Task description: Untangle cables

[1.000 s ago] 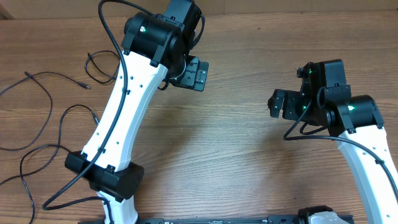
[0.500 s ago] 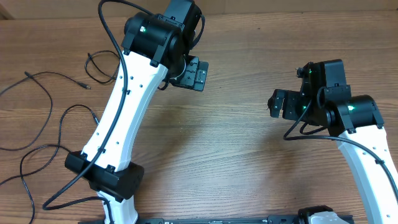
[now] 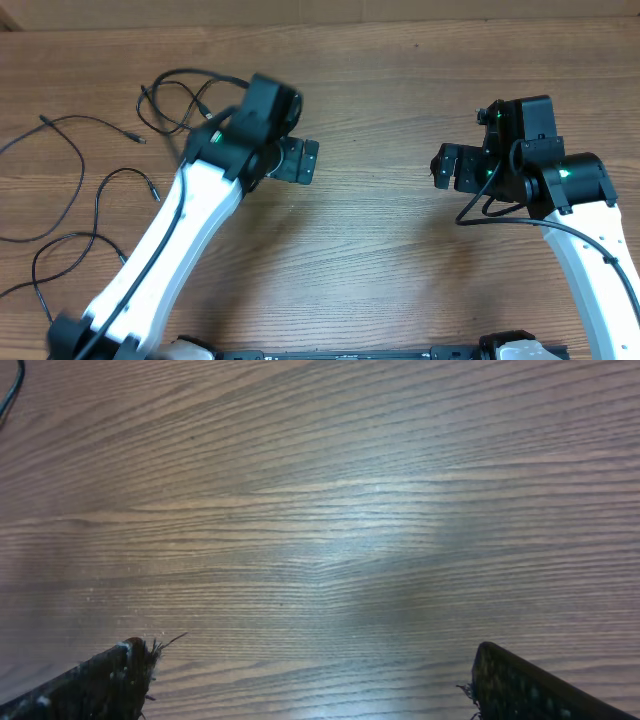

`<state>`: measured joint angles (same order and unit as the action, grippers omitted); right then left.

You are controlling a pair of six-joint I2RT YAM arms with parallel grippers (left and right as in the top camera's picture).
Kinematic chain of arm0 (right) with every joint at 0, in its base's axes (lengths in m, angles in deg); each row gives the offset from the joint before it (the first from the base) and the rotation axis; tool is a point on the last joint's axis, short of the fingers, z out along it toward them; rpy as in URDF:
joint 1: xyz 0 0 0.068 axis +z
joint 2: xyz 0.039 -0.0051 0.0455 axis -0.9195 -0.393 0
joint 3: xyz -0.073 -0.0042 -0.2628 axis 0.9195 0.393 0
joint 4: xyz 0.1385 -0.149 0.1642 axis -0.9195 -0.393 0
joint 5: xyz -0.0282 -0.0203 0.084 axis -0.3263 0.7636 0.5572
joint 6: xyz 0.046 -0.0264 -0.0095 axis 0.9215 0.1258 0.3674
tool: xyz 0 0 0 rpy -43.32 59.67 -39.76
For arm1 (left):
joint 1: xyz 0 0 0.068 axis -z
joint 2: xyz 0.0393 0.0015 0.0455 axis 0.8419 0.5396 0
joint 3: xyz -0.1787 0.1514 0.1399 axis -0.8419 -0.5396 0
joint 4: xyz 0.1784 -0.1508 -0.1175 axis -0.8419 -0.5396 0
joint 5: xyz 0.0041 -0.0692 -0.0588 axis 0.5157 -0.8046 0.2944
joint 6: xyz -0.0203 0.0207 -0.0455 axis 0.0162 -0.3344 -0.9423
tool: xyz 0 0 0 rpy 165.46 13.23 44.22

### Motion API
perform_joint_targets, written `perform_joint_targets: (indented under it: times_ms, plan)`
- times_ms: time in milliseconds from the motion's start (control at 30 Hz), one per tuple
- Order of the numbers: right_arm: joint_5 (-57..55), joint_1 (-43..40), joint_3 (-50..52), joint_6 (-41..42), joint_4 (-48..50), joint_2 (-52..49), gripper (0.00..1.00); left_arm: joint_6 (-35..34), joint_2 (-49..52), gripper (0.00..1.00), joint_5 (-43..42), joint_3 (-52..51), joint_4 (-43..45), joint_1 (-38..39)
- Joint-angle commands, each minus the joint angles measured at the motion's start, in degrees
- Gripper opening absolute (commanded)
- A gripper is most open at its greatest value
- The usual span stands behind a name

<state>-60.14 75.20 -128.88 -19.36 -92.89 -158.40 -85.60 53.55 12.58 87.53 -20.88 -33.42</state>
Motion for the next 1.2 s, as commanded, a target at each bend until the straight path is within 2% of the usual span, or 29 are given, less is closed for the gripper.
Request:
perform_joint_targets:
  times_ms: [0,133,267,400,767,1000,1167]
  plan:
    - [-0.5,0.2,-1.2,0.2,0.3,0.1,1.0,0.9,-10.2,1.0,-3.1,-11.6,8.3,-1.2]
    - [-0.5,0.2,-1.2,0.2,0.3,0.1,1.0,0.9,-21.4,1.0,-7.1,-25.2,22.8,-3.4]
    - [-0.5,0.2,-1.2,0.2,0.3,0.1,1.0,0.9,-30.8,1.0,-7.5,-34.9,37.1,-4.2]
    - [-0.5,0.2,-1.2,0.2,0.3,0.1,1.0,1.5,-39.3,1.0,-7.3,-42.1,46.0,-4.3]
    - [-0.5,0.2,-1.2,0.2,0.3,0.1,1.0,7.0,-56.6,1.0,-8.6,-57.7,64.2,-8.9]
    - [-0.5,0.2,-1.2,0.2,0.3,0.1,1.0,9.1,-60.0,1.0,-10.5,-64.2,77.4,-10.9]
    - [-0.5,0.2,-1.2,0.2,0.3,0.1,1.0,10.2,-60.3,1.0,-10.5,-65.0,80.2,-11.8]
